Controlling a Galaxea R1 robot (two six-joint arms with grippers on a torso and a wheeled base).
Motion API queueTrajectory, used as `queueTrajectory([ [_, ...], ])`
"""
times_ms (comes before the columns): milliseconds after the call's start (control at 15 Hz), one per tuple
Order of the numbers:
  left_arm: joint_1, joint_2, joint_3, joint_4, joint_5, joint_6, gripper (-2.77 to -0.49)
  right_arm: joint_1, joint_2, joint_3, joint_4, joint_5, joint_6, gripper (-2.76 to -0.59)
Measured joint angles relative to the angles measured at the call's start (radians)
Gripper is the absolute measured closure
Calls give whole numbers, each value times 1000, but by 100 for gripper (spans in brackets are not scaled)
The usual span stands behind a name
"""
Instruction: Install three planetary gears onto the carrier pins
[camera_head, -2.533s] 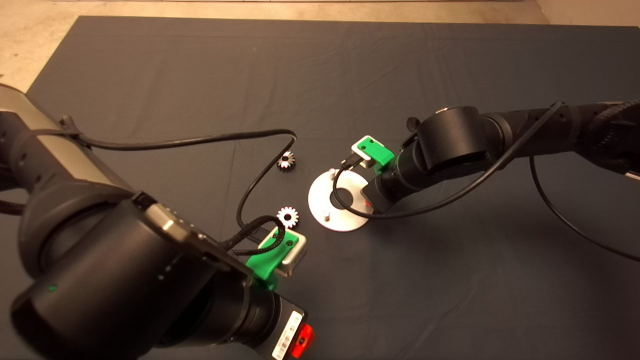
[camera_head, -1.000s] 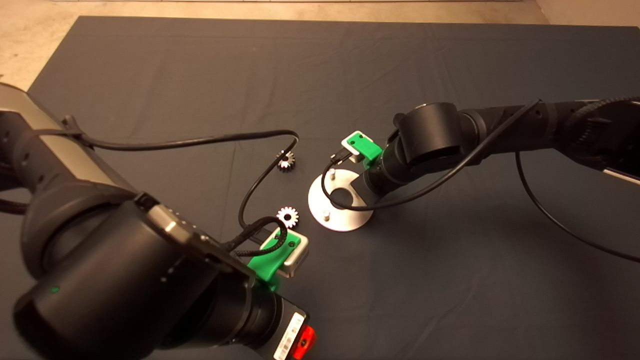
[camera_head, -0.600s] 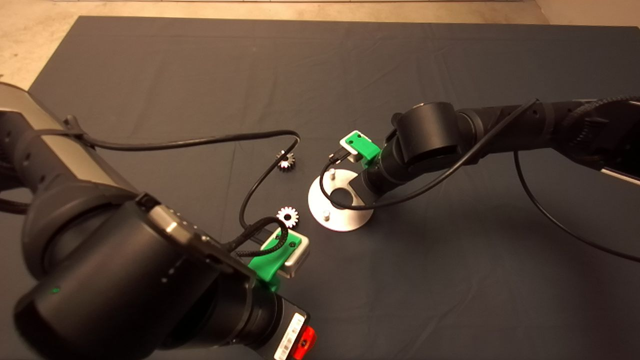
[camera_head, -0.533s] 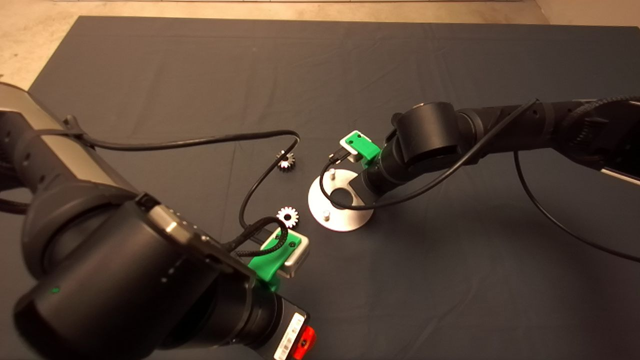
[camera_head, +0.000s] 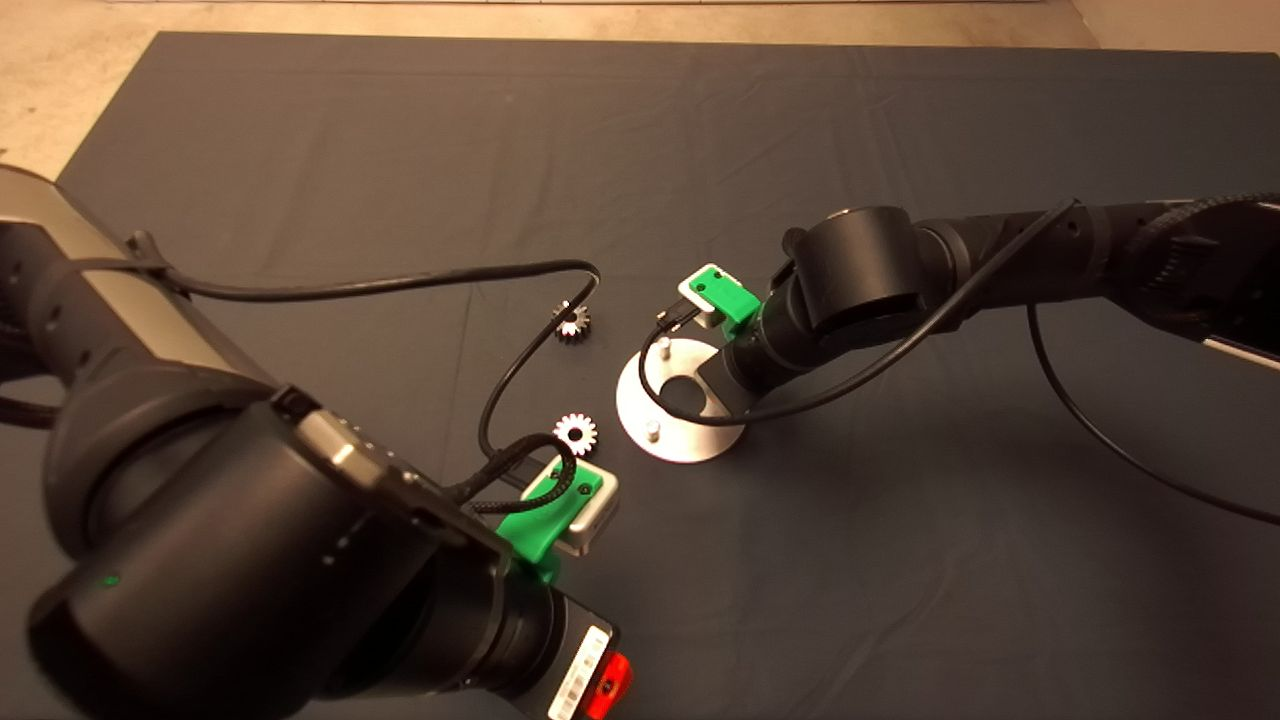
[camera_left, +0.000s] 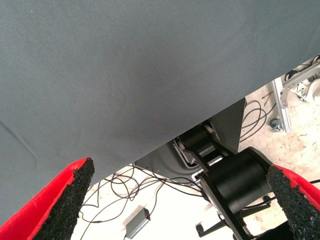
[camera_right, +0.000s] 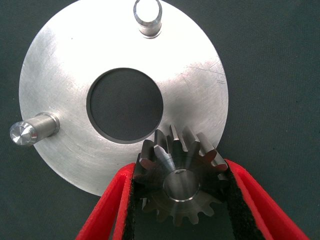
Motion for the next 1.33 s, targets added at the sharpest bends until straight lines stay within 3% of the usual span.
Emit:
queueTrajectory([
  [267, 0, 0, 0, 0, 0, 0, -251, 14, -11, 30, 35, 1, 0, -107],
  [600, 0, 0, 0, 0, 0, 0, -251, 20, -47, 81, 53, 0, 0, -107],
  [1333, 0, 0, 0, 0, 0, 0, -251, 25, -79, 107, 55, 1, 0, -107],
])
